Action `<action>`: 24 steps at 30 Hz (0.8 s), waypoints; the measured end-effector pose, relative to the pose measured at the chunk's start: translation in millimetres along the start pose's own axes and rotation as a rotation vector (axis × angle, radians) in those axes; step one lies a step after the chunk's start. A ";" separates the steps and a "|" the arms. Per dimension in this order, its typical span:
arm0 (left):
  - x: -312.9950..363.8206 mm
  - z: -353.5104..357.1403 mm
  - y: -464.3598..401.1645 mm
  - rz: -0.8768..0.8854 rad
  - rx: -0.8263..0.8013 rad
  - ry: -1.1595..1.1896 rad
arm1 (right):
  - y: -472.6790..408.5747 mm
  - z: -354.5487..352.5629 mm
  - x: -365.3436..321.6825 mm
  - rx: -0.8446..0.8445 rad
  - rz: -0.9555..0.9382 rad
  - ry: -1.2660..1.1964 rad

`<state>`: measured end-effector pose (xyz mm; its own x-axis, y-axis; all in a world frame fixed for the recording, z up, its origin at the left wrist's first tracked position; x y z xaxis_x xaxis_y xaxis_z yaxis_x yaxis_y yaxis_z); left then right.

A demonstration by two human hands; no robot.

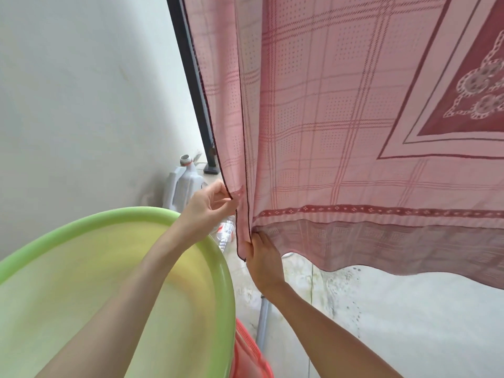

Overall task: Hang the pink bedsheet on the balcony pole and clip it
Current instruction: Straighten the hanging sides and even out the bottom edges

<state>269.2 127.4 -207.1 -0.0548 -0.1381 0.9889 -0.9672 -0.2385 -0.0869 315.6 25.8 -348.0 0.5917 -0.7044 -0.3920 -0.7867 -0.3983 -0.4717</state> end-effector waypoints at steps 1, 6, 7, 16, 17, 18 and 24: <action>-0.4 2.3 0.8 -0.004 -0.016 -0.001 | 1.2 1.6 0.6 -0.012 0.017 -0.060; -1.8 14.6 -5.0 0.055 0.078 -0.225 | 10.0 4.2 2.4 -0.086 0.064 -0.279; -0.5 18.0 -6.4 0.087 0.129 -0.327 | 11.0 4.6 2.6 -0.094 0.078 -0.293; -3.3 4.4 -14.5 0.090 0.356 -0.389 | 50.9 4.7 39.7 -0.402 0.639 -0.674; -3.0 1.7 -13.7 0.088 0.372 -0.376 | 59.3 5.2 47.4 -0.400 0.795 -0.792; -3.3 -1.0 -13.0 0.088 0.379 -0.352 | 65.8 5.5 55.4 -0.382 0.944 -0.913; -9.8 -9.7 -13.0 0.077 0.422 -0.294 | 58.4 5.5 91.1 -0.189 1.338 -1.571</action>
<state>279.9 141.1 -214.5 0.0086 -0.4200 0.9075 -0.7754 -0.5759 -0.2592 324.5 -58.5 -415.6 -0.7014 0.4030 -0.5879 -0.7076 -0.2939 0.6427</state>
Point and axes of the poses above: each hand's wrist, its own y-axis away from the middle knuckle, its own z-axis out of the palm, x = y × z, the point moved 3 cm from there along -y, towards the middle knuckle, and after that the axes turned 14 degrees about y, right-handed, at the moved point
